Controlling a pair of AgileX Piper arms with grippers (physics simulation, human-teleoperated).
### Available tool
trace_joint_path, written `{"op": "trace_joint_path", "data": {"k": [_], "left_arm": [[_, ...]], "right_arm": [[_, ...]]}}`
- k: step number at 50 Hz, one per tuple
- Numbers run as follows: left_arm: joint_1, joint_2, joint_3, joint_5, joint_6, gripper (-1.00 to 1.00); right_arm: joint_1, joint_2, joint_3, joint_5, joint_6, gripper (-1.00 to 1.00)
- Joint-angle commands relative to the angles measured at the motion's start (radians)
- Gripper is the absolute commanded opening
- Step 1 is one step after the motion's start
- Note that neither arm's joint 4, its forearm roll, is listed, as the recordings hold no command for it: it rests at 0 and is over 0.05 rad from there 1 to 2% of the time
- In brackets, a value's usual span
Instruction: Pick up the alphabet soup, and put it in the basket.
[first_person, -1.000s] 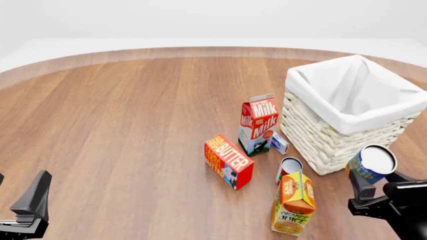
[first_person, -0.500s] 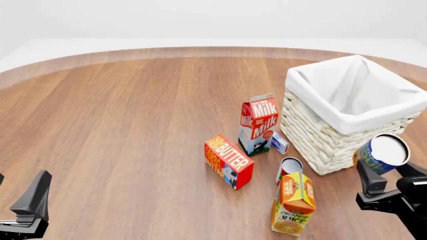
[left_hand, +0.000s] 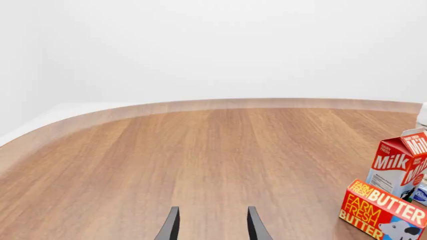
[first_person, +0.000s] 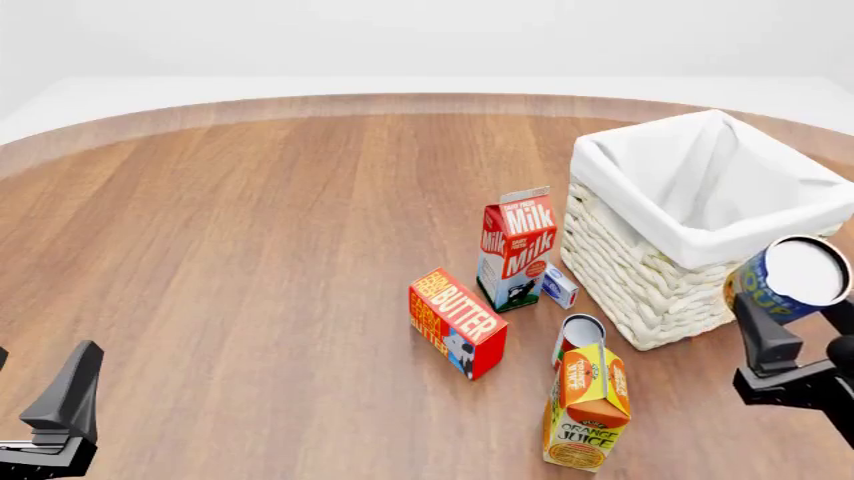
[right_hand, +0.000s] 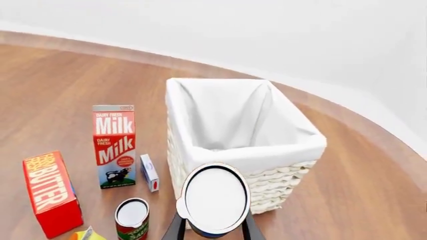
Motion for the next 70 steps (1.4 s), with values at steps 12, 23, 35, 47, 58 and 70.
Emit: {"op": "trace_joint_path", "data": {"k": [12, 23, 35, 47, 58, 70], "left_arm": [[0.0, 0.0, 0.0, 0.0, 0.0, 1.0], [0.0, 0.0, 0.0, 0.0, 0.0, 1.0], [0.0, 0.0, 0.0, 0.0, 0.0, 1.0], [0.0, 0.0, 0.0, 0.0, 0.0, 1.0], [0.0, 0.0, 0.0, 0.0, 0.0, 1.0], [0.0, 0.0, 0.0, 0.0, 0.0, 1.0]], "right_arm": [[0.013, -0.035, -0.101, 0.066, -0.009, -1.0], [0.027, -0.009, -0.157, 0.078, -0.029, -1.0], [0.027, 0.009, -0.247, 0.106, -0.041, -1.0], [0.01, 0.023, -0.325, 0.137, -0.076, -1.0], [0.014, 0.065, -0.392, 0.143, -0.085, -1.0], [-0.003, 0.169, -0.485, 0.135, -0.082, -1.0]]}}
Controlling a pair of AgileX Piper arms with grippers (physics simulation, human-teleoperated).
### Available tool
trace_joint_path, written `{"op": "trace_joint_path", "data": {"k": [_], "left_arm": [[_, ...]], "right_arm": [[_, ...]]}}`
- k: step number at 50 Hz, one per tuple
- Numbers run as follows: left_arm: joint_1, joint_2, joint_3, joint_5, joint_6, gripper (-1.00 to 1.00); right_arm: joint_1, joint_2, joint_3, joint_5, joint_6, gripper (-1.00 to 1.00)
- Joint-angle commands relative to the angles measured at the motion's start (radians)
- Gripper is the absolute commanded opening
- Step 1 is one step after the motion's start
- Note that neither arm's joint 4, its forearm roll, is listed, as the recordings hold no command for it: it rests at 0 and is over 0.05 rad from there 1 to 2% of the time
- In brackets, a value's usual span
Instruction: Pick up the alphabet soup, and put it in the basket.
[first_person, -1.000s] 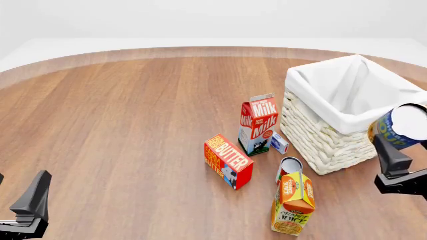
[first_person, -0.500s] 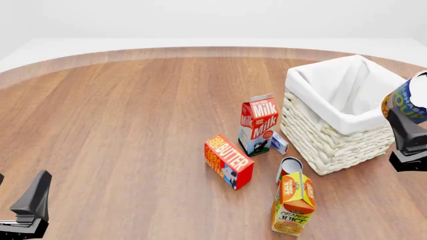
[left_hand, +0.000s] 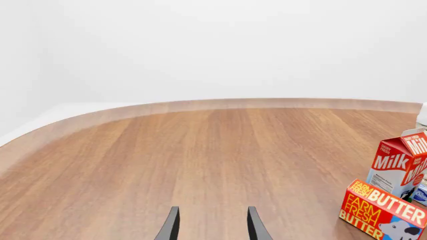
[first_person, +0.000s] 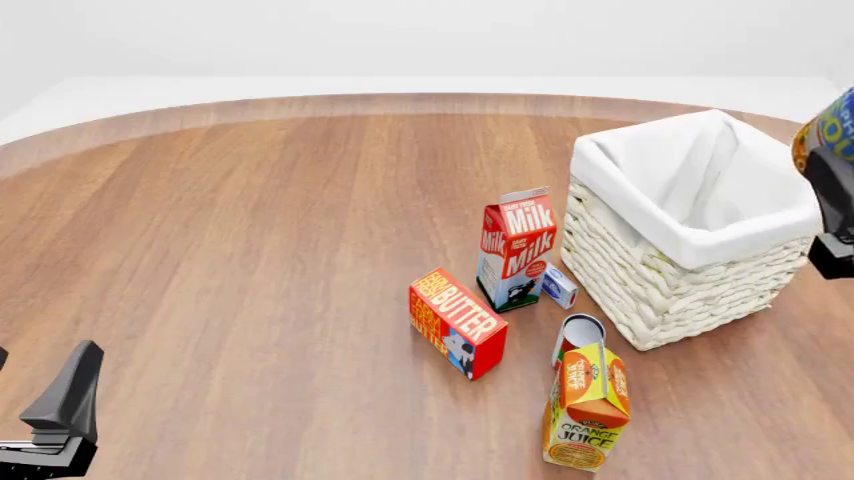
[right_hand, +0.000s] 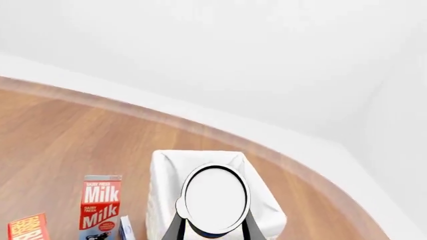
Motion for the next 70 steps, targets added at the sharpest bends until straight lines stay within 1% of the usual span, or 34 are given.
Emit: {"op": "trace_joint_path", "data": {"k": [1, 10, 13, 19, 21, 26, 39, 49, 56, 62, 65, 70], "left_arm": [[0.0, 0.0, 0.0, 0.0, 0.0, 1.0], [0.0, 0.0, 0.0, 0.0, 0.0, 1.0], [0.0, 0.0, 0.0, 0.0, 0.0, 1.0], [0.0, 0.0, 0.0, 0.0, 0.0, 1.0], [0.0, 0.0, 0.0, 0.0, 0.0, 1.0], [0.0, 0.0, 0.0, 0.0, 0.0, 1.0], [0.0, 0.0, 0.0, 0.0, 0.0, 1.0], [0.0, 0.0, 0.0, 0.0, 0.0, 1.0], [0.0, 0.0, 0.0, 0.0, 0.0, 1.0], [0.0, 0.0, 0.0, 0.0, 0.0, 1.0], [0.0, 0.0, 0.0, 0.0, 0.0, 1.0], [0.0, 0.0, 0.0, 0.0, 0.0, 1.0]], "right_arm": [[-0.011, 0.082, -0.08, -0.017, 0.023, -1.0], [-0.02, 0.147, -0.121, -0.019, 0.042, -1.0], [-0.014, 0.162, -0.135, -0.01, 0.047, -1.0], [-0.028, 0.191, -0.163, 0.007, 0.065, -1.0], [-0.033, 0.209, -0.175, 0.011, 0.061, -1.0], [-0.041, 0.24, -0.215, 0.026, 0.073, -1.0], [-0.046, 0.313, -0.258, 0.045, 0.097, -1.0], [-0.036, 0.369, -0.267, 0.051, 0.091, -1.0], [-0.052, 0.408, -0.299, 0.055, 0.098, -1.0], [-0.054, 0.456, -0.321, 0.054, 0.088, -1.0], [-0.058, 0.478, -0.35, 0.065, 0.087, -1.0], [-0.059, 0.506, -0.366, 0.064, 0.092, -1.0]]}}
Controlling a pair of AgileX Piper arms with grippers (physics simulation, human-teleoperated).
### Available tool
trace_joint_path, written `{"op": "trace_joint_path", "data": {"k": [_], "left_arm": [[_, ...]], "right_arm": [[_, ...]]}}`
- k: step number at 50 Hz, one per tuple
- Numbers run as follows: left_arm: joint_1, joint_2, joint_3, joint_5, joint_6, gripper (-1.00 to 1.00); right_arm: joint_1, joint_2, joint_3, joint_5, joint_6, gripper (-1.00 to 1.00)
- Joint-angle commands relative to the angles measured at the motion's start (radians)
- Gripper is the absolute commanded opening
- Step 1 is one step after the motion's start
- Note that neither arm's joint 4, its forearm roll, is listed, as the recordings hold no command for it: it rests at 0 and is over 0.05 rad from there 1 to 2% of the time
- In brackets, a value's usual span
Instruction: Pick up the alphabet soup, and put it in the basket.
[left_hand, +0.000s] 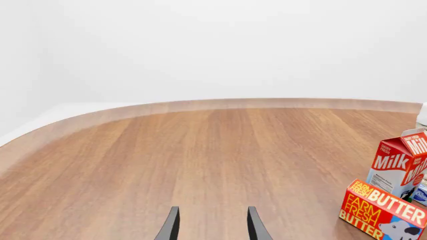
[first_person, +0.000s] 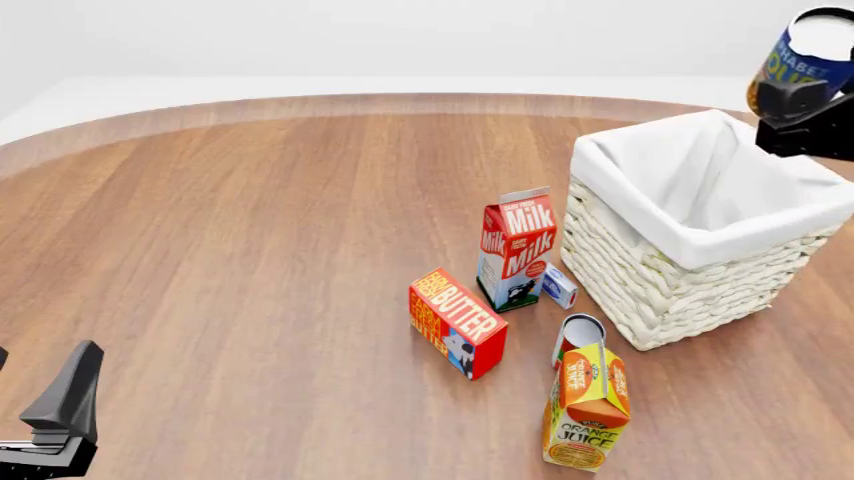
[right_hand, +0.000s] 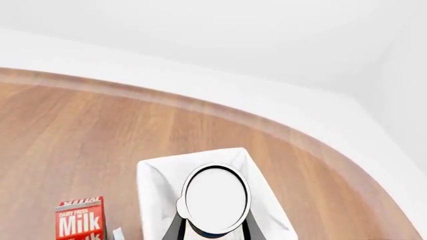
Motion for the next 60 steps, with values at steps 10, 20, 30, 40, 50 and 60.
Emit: {"op": "trace_joint_path", "data": {"k": [10, 20, 30, 40, 50, 60], "left_arm": [[0.0, 0.0, 0.0, 0.0, 0.0, 1.0], [0.0, 0.0, 0.0, 0.0, 0.0, 1.0], [0.0, 0.0, 0.0, 0.0, 0.0, 1.0], [0.0, 0.0, 0.0, 0.0, 0.0, 1.0], [0.0, 0.0, 0.0, 0.0, 0.0, 1.0], [0.0, 0.0, 0.0, 0.0, 0.0, 1.0]], "right_arm": [[-0.011, 0.121, -0.066, 0.001, 0.028, -1.0], [-0.029, 0.168, -0.051, -0.014, 0.035, -1.0], [-0.044, 0.201, -0.032, -0.021, 0.022, -1.0], [-0.053, 0.23, -0.036, -0.018, 0.018, -1.0], [-0.054, 0.267, -0.058, 0.001, 0.003, -1.0], [-0.038, 0.303, -0.09, 0.033, -0.024, -1.0]]}}
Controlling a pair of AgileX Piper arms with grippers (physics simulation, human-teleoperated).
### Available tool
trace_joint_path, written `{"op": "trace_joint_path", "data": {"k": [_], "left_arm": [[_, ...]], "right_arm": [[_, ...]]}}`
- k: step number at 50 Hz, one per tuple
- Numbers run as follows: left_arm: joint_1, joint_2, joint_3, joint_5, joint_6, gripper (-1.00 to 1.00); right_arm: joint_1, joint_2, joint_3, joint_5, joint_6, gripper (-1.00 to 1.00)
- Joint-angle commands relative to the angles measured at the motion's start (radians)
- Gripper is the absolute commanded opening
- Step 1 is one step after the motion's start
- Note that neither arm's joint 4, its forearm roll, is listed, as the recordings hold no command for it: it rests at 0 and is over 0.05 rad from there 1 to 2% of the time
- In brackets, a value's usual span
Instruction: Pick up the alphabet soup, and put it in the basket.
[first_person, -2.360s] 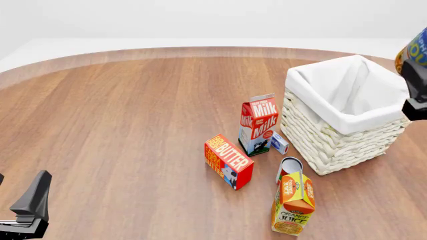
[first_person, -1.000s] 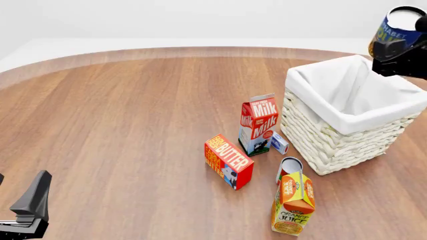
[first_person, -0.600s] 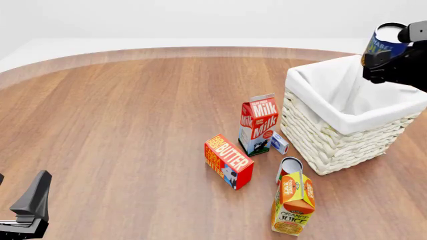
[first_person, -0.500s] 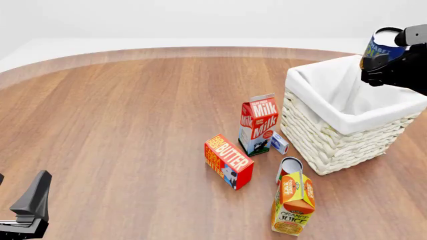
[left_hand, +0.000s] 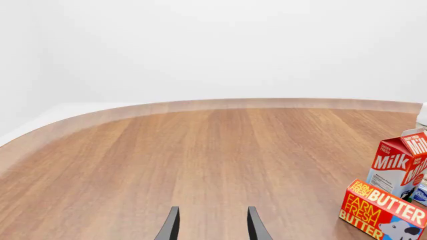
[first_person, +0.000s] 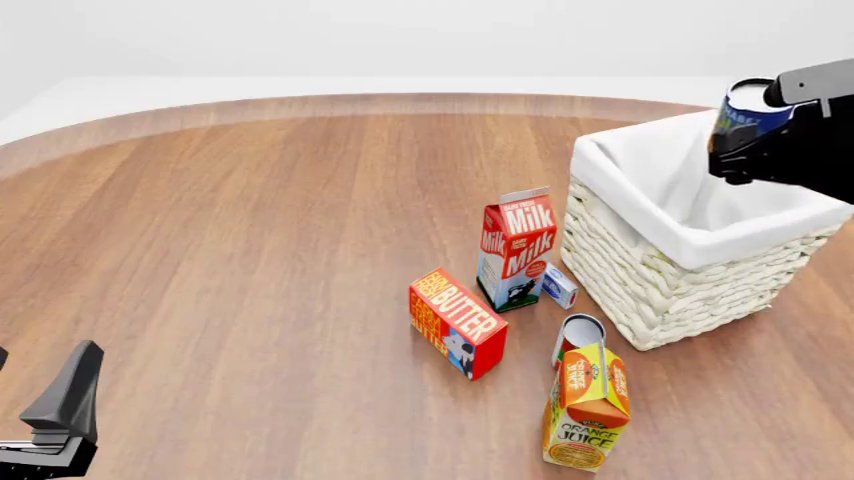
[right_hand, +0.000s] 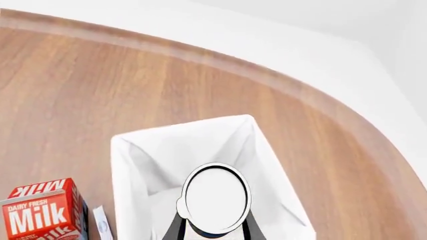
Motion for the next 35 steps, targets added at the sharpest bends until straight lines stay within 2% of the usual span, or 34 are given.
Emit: {"op": "trace_joint_path", "data": {"k": [1, 14, 28, 35], "left_arm": [[0.0, 0.0, 0.0, 0.0, 0.0, 1.0], [0.0, 0.0, 0.0, 0.0, 0.0, 1.0], [0.0, 0.0, 0.0, 0.0, 0.0, 1.0], [0.0, 0.0, 0.0, 0.0, 0.0, 1.0]], "right_arm": [[0.013, 0.037, -0.039, 0.027, -0.004, -1.0], [0.003, 0.091, -0.092, 0.067, -0.029, -1.0], [-0.026, 0.135, -0.085, 0.077, -0.06, -1.0], [-0.015, 0.147, -0.077, 0.081, -0.073, -1.0]]}}
